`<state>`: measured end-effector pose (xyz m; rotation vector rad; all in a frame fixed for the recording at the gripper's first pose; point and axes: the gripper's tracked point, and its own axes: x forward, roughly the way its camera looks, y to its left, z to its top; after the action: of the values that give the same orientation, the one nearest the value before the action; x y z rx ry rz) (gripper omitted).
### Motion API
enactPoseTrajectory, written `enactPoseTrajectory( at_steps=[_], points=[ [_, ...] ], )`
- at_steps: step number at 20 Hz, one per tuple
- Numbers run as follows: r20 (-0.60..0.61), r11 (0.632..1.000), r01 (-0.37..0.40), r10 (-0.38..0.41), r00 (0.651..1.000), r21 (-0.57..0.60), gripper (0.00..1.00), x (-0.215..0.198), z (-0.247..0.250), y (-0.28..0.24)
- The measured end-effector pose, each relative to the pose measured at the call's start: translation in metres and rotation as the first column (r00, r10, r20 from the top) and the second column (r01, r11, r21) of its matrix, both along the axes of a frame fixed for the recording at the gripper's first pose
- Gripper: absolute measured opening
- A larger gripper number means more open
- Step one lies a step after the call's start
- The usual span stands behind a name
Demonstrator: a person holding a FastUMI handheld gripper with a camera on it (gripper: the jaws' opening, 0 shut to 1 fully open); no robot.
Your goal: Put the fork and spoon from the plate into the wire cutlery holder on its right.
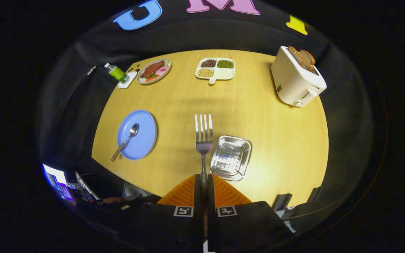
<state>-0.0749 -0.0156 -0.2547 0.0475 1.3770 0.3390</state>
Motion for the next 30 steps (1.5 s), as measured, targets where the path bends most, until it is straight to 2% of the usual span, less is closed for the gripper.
enactPoseTrajectory(
  at_steps=[3, 8, 15, 19, 22, 24, 27, 30],
  points=[
    [-0.145, 0.993, -0.095, 0.085, 0.986, -0.065, 0.10, -0.019, -0.011, -0.024],
    [-0.354, 0.977, -0.178, 0.125, 0.927, -0.121, 0.10, -0.020, -0.031, -0.039],
    [-0.579, 0.947, -0.266, 0.116, 0.807, -0.181, 0.10, -0.010, -0.061, -0.038],
    [-0.608, 0.943, -0.261, 0.086, 0.789, -0.205, 0.10, 0.000, -0.075, -0.033],
    [-0.620, 0.945, -0.255, 0.077, 0.781, -0.204, 0.12, 0.004, -0.079, -0.029],
    [-0.605, 0.948, -0.244, 0.074, 0.792, -0.203, 0.14, 0.011, -0.082, -0.029],
    [-0.559, 0.958, -0.215, 0.075, 0.825, -0.188, 0.14, 0.018, -0.081, -0.029],
    [-0.462, 0.977, -0.161, 0.080, 0.883, -0.139, 0.15, 0.027, -0.074, -0.023]
  ],
)
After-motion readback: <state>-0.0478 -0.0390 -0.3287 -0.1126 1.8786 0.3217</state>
